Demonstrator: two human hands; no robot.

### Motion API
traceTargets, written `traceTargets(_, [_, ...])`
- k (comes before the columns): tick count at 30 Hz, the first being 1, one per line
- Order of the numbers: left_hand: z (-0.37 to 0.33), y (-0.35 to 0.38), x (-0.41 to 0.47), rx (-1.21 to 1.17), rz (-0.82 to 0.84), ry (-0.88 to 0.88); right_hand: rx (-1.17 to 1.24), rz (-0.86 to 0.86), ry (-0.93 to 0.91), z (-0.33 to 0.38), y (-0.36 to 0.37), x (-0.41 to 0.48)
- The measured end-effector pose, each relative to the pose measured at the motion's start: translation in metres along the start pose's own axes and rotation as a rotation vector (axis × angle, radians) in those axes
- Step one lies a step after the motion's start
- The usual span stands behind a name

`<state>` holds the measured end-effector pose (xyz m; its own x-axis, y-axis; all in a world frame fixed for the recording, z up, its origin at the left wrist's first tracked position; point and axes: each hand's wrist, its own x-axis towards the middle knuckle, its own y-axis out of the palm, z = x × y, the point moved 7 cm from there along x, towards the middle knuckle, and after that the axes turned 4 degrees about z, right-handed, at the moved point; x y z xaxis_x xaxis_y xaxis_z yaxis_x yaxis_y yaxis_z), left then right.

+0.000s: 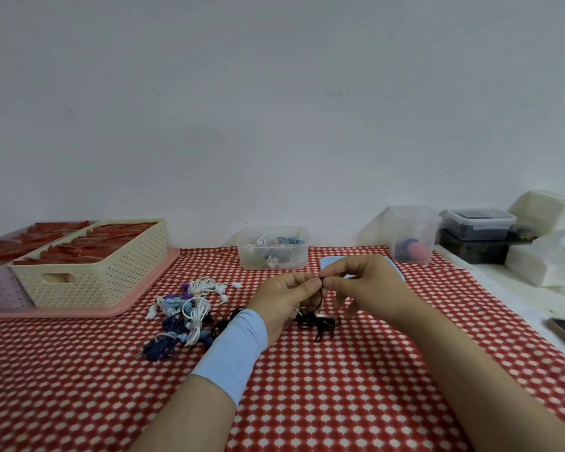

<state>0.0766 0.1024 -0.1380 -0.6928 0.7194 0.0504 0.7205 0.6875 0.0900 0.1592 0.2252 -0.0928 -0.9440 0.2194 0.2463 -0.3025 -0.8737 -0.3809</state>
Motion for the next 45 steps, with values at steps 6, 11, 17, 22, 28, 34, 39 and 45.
traceTargets(6, [0.001,-0.004,0.001,0.02,-0.028,-0.016,0.051,0.027,0.044,-0.004,0.001,0.001])
traceTargets(11, [0.001,0.0,0.001,-0.023,-0.001,-0.016,0.095,0.044,0.05,-0.003,0.001,0.0])
traceTargets(17, [0.001,0.001,0.0,-0.016,-0.019,-0.046,0.018,0.039,0.01,-0.001,0.001,0.002])
traceTargets(22, [0.002,0.002,0.0,-0.013,-0.012,-0.062,-0.01,0.019,-0.022,0.0,-0.001,0.001])
traceTargets(28, [0.004,0.003,0.0,-0.065,-0.013,-0.075,-0.008,-0.027,-0.066,0.004,0.001,0.001])
traceTargets(34, [0.005,0.004,-0.001,-0.068,0.009,-0.076,-0.07,0.008,-0.074,0.007,-0.001,0.0])
traceTargets(39, [0.003,0.003,-0.001,-0.12,0.004,-0.064,-0.06,-0.01,-0.1,0.007,-0.003,0.001])
traceTargets(45, [0.002,0.0,0.0,-0.102,-0.011,-0.044,0.064,0.026,-0.02,0.004,-0.002,0.0])
